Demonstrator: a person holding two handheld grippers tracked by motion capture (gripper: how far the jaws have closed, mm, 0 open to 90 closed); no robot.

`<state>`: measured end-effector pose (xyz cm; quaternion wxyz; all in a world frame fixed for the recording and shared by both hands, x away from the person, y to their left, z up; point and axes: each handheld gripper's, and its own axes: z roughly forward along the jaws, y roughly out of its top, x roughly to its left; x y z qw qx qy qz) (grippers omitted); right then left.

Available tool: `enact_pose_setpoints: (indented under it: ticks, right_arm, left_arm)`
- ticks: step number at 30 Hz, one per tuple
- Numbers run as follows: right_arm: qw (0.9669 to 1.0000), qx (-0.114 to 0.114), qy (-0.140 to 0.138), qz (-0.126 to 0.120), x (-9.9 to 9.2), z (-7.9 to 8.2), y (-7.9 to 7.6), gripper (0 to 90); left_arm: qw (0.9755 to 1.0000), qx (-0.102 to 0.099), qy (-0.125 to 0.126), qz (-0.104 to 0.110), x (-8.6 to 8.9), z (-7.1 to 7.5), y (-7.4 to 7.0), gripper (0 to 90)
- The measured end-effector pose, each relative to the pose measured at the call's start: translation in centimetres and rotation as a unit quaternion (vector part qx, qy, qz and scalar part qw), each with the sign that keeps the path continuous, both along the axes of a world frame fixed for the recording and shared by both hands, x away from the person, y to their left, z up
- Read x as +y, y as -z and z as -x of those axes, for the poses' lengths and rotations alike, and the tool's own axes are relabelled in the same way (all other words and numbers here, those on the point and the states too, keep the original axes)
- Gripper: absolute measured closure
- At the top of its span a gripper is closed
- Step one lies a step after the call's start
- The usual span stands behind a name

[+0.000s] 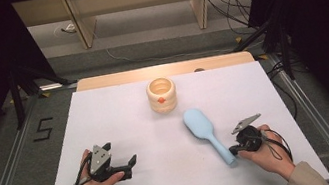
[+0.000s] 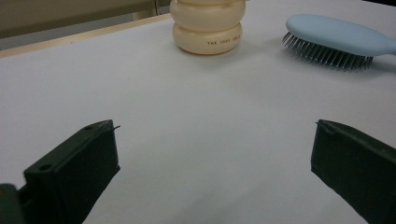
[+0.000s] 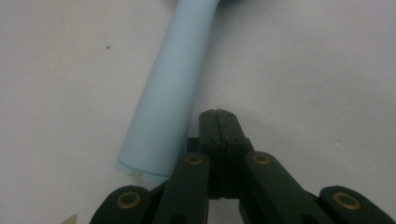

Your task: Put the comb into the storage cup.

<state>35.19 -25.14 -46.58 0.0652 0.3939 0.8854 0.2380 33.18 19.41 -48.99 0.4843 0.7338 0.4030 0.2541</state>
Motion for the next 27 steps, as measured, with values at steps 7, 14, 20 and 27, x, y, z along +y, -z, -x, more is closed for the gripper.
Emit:
enact_pose_setpoints:
  ticks: [7, 14, 20, 27]
  right_arm:
    - [0.9968, -0.060, 0.037, -0.038, -0.9, -0.2, -1.7, 71.0]
    - [0.9924, -0.082, 0.057, -0.073, -0.5, -0.5, -3.3, 42.1]
    - [0.9955, -0.078, 0.042, -0.033, 1.0, -0.9, -3.7, 24.2]
    - [0.9989, -0.038, 0.027, 0.003, 2.5, -1.5, -3.9, 21.0]
  left_arm:
    - [1.0000, -0.001, 0.000, 0.003, 0.0, 0.0, 0.0, 0.5]
    - [1.0000, 0.000, 0.001, 0.002, 0.0, 0.0, 0.0, 0.6]
    - [1.0000, -0.001, -0.003, 0.004, 0.0, 0.0, 0.0, 0.7]
    - [1.0000, 0.000, -0.001, 0.003, -0.1, 0.0, 0.0, 0.7]
